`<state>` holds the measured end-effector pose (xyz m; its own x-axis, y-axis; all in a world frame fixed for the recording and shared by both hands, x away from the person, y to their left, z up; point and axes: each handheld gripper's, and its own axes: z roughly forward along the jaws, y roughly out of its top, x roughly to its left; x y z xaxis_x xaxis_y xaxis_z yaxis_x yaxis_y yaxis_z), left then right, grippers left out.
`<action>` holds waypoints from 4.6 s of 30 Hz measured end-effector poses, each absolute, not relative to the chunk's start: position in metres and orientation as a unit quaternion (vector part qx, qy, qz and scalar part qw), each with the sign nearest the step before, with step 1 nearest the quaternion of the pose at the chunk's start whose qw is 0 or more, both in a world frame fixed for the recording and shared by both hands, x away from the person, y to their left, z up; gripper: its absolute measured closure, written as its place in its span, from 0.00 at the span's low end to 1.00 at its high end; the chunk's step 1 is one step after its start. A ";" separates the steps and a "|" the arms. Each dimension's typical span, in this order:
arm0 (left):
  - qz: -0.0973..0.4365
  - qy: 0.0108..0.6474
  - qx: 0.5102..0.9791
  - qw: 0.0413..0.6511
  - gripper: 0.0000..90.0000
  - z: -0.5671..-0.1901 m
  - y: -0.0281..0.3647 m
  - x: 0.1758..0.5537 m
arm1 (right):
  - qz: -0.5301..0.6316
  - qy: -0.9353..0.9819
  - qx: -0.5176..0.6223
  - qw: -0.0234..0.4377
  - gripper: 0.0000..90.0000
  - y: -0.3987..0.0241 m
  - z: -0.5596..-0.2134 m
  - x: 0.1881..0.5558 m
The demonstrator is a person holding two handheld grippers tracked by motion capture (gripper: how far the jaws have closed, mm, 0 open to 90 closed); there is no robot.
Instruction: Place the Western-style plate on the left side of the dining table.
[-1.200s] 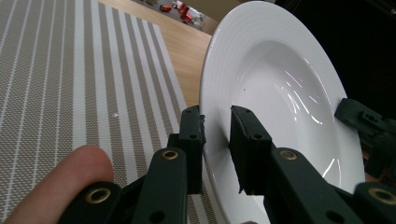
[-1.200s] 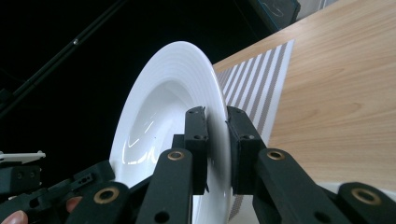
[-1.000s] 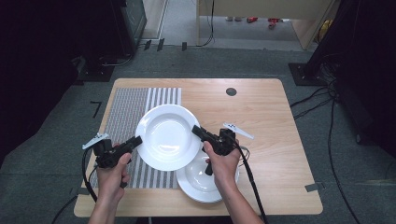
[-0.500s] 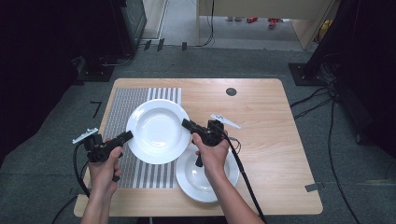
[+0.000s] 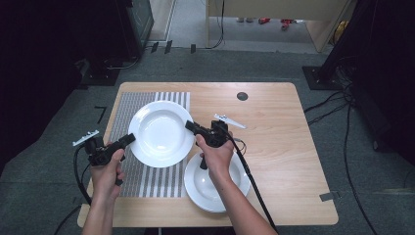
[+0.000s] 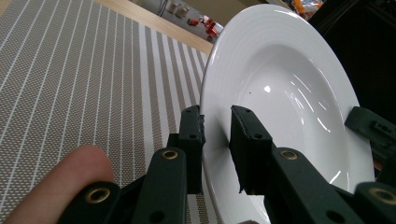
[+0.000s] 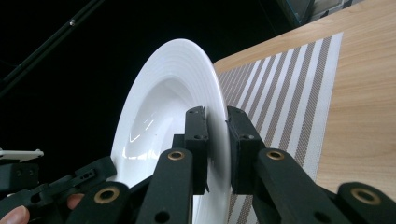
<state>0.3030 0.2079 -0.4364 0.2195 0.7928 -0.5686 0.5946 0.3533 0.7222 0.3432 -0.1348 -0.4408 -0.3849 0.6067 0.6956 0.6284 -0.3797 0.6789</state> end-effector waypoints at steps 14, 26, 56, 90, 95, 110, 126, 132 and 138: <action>0.097 0.633 0.550 0.536 0.83 -0.445 0.217 0.316 | -0.609 -0.566 -0.555 0.011 0.90 -0.121 -0.443 0.364; 0.095 0.651 0.549 0.516 0.82 -0.465 0.221 0.330 | -0.589 -0.574 -0.569 0.023 0.90 -0.111 -0.460 0.383; 0.089 0.671 0.546 0.493 0.82 -0.487 0.227 0.355 | -0.555 -0.575 -0.600 0.044 0.88 -0.100 -0.490 0.420; 0.093 0.703 0.538 0.456 0.83 -0.490 0.248 0.348 | -0.488 -0.628 -0.605 0.054 0.83 -0.067 -0.502 0.431; 0.093 0.705 0.540 0.450 0.83 -0.493 0.249 0.348 | -0.477 -0.636 -0.604 0.054 0.82 -0.064 -0.504 0.433; 0.094 0.704 0.542 0.449 0.79 -0.499 0.248 0.350 | -0.453 -0.659 -0.601 0.017 0.79 -0.054 -0.507 0.436; 0.120 0.679 0.560 0.460 0.51 -0.490 0.244 0.346 | -0.470 -0.671 -0.571 -0.052 0.60 -0.053 -0.488 0.431; 0.135 0.651 0.576 0.475 0.38 -0.479 0.241 0.338 | -0.496 -0.663 -0.557 -0.071 0.56 -0.062 -0.466 0.423; 0.148 0.631 0.586 0.487 0.32 -0.468 0.237 0.331 | -0.507 -0.672 -0.533 -0.079 0.51 -0.070 -0.455 0.415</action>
<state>0.3306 0.2365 -0.4678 0.1598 0.8829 -0.4415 0.5954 0.2705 0.7565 0.4150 -0.0696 -0.4549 -0.4192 0.7973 0.4344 0.6363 -0.0833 0.7669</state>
